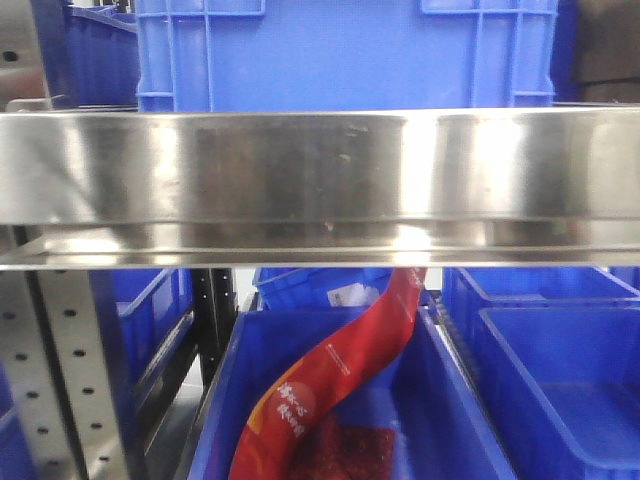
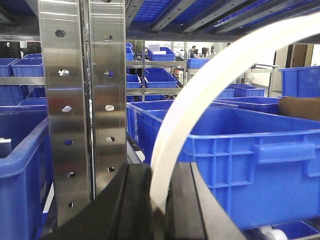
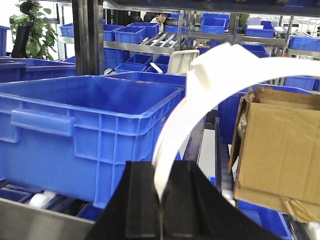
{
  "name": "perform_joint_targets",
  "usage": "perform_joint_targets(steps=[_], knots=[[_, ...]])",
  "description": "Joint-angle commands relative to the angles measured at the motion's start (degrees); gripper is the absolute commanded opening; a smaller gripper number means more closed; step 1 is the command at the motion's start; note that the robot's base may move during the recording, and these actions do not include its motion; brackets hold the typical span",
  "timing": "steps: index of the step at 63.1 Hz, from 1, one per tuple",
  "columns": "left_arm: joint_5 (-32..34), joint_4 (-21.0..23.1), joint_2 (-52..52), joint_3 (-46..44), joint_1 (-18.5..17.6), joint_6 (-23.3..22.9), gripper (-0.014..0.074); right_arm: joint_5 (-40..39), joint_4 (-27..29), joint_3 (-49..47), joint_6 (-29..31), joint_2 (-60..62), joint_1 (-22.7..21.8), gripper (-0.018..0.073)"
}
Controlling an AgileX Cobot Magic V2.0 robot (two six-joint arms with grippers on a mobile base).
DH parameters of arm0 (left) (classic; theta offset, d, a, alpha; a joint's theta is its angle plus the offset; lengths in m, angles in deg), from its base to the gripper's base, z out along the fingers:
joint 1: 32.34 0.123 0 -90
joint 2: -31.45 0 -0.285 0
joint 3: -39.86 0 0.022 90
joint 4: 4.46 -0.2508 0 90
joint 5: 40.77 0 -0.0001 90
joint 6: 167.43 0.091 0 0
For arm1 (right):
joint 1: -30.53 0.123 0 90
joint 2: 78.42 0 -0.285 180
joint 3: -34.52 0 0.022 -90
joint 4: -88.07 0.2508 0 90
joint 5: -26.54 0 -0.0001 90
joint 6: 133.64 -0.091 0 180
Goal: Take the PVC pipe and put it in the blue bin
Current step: 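Stop the base in front of the blue bins holding both clamps, then hold both white clamp halves still above the open blue bin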
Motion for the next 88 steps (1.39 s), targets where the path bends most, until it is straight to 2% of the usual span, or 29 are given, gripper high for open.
perform_joint_targets(steps=[1,88], knots=[[1.6,0.0,-0.2,-0.1,-0.3,0.0,-0.0111,-1.0,-0.2,0.1,0.0,0.2,0.1,-0.0154],[1.6,0.0,-0.2,-0.1,-0.3,0.0,-0.0111,-1.0,-0.2,0.1,0.0,0.2,0.1,-0.0154]])
